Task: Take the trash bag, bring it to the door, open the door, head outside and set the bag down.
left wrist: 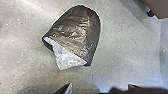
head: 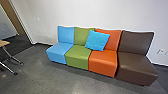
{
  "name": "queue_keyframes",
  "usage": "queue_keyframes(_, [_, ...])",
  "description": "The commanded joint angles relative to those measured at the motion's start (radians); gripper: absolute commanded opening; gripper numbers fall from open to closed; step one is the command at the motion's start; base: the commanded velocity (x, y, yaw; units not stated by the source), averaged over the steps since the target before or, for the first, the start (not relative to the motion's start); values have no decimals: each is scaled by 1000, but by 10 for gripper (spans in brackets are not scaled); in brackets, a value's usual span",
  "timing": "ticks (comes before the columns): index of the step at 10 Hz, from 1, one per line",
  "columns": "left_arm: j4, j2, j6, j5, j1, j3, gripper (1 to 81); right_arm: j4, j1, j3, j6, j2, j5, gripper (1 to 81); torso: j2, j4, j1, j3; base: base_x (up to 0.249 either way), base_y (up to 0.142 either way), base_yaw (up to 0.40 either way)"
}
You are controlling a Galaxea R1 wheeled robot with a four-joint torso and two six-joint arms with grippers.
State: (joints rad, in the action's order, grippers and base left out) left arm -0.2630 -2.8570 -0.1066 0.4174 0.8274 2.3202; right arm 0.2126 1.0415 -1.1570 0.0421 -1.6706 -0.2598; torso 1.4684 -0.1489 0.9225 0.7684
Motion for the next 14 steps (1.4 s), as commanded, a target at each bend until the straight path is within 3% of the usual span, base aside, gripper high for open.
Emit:
queue_keyframes(1, [-13, -6, -1, 58, -121, 36, 811, 22, -60, 24, -1, 66, -62, 811, 97, 0, 62, 29, 0, 0, 0])
queue_keyframes(2, [-12, -10, -1, 58, -121, 38, 811, 22, -60, 25, 1, 62, -62, 811, 132, 0, 85, 13, 0, 0, 0])
queue_keyframes(10, [-10, -22, -1, 60, -116, 42, 811, 22, -57, 30, -1, 53, -62, 811, 401, 0, 253, 24, 0, 0, 0])
queue_keyframes(11, [-10, -32, 1, 60, -112, 38, 811, 22, -57, 31, -1, 53, -62, 811, 435, 0, 275, 57, 0, 0, 0])
queue_keyframes(12, [-10, -42, 1, 60, -104, 38, 811, 22, -60, 30, -1, 52, -62, 811, 468, 0, 295, 118, 0, 0, 0])
queue_keyframes(14, [-40, -47, -4, 81, -106, 30, 811, 22, -60, 33, -1, 52, -62, 811, 523, 0, 328, 133, 0, 0, 0])
